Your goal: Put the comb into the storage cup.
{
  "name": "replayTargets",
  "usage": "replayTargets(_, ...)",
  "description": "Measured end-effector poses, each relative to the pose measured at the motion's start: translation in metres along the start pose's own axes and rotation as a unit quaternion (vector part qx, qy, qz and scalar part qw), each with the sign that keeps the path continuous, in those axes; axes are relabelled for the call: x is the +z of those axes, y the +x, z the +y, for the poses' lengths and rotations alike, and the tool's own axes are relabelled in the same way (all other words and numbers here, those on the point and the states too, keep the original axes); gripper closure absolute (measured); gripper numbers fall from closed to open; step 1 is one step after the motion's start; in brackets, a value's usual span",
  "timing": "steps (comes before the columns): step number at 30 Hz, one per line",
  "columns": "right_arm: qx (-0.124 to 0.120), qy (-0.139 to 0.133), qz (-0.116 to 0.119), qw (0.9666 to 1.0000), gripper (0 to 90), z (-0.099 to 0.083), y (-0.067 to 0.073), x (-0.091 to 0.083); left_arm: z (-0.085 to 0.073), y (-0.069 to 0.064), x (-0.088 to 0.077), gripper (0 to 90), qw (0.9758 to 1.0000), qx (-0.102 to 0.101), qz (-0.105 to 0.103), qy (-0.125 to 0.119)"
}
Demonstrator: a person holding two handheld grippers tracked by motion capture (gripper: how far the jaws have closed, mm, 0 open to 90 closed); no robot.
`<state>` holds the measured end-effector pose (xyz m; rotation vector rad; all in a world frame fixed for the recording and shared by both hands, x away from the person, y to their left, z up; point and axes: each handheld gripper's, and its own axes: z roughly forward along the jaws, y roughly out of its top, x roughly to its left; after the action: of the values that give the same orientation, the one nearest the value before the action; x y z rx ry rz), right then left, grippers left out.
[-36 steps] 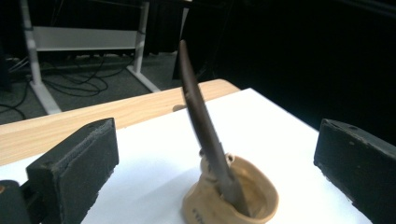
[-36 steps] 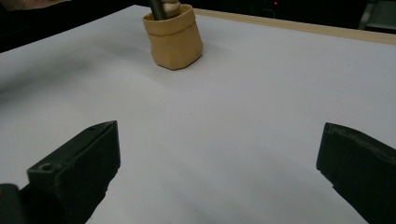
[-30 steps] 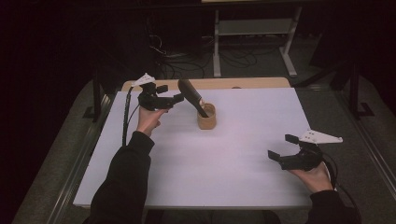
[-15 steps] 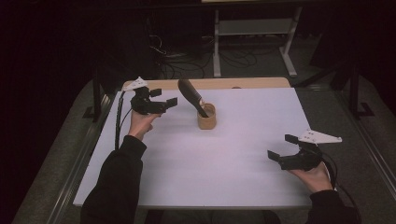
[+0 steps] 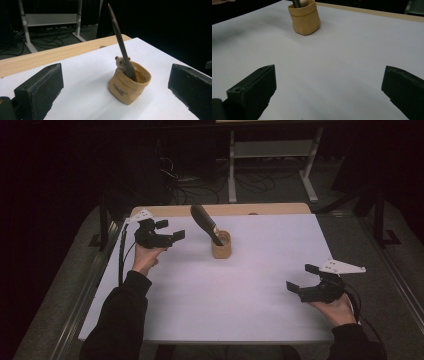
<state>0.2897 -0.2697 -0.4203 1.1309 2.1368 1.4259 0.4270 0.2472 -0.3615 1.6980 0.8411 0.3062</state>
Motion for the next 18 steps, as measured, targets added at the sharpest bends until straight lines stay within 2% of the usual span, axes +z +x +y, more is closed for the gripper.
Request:
replayTargets(14, -0.001, 0.003, -0.002, 1.0000, 0.0, 0.000, 0.000, 0.000, -0.016, 0.005, -0.026, 0.0, 0.9999, -0.006, 0.015, 0.005)
replayTargets(18, 0.000, 0.003, -0.002, 1.0000, 0.0, 0.000, 0.000, 0.001, -0.020, 0.006, -0.031, 0.0, 0.9999, -0.013, 0.001, -0.002)
